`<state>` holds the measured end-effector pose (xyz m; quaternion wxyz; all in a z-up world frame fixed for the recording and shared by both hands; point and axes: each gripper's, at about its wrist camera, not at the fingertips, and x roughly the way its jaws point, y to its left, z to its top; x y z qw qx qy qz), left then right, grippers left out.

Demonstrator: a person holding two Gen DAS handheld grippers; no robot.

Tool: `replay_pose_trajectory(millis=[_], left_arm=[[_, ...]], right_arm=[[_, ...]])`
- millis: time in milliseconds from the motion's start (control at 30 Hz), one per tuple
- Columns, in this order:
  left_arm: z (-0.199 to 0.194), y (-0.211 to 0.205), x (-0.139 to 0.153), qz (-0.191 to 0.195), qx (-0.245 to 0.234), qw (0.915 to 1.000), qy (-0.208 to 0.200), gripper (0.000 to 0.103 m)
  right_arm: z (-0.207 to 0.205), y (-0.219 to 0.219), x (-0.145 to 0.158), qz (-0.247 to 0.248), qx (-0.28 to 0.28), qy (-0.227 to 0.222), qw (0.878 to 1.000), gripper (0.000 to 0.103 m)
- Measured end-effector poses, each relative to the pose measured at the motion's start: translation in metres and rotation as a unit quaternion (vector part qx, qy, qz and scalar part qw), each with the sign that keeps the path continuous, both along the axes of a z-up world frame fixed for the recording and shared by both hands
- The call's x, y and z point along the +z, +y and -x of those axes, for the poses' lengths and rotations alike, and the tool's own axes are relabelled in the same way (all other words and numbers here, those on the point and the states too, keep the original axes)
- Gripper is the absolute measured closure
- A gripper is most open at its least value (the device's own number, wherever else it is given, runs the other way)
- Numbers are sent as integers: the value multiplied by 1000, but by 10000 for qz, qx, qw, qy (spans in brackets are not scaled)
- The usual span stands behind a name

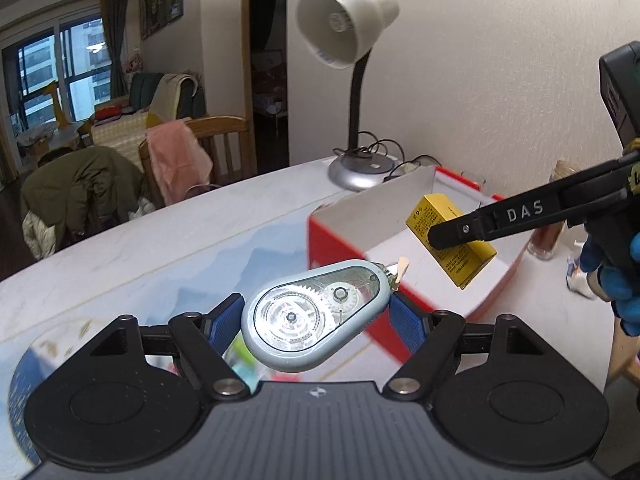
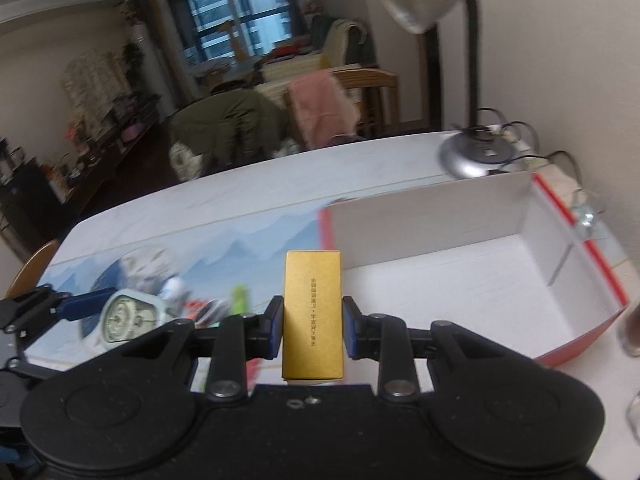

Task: Organize rigid objects
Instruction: 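Carry the tape dispenser and yellow box into the red shoebox and release both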

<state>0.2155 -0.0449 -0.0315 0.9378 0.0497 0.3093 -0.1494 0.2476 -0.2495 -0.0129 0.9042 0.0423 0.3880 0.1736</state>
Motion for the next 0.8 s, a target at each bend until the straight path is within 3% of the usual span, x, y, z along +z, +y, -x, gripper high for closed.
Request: replay_pose_trajectory(millis=[433, 633, 800], left_arm=[[-88, -95, -3, -245, -283, 9991, 209, 24], [-129, -127, -20, -286, -313, 9976, 549, 24], [-159, -152, -41, -534, -354, 9943, 853, 24]], right_arm=[[-56, -79, -31, 354, -477, 113, 9982, 75], [-71, -100, -49, 578, -449, 286, 9969, 75], [-86, -105, -65, 804, -265, 519, 9951, 75]])
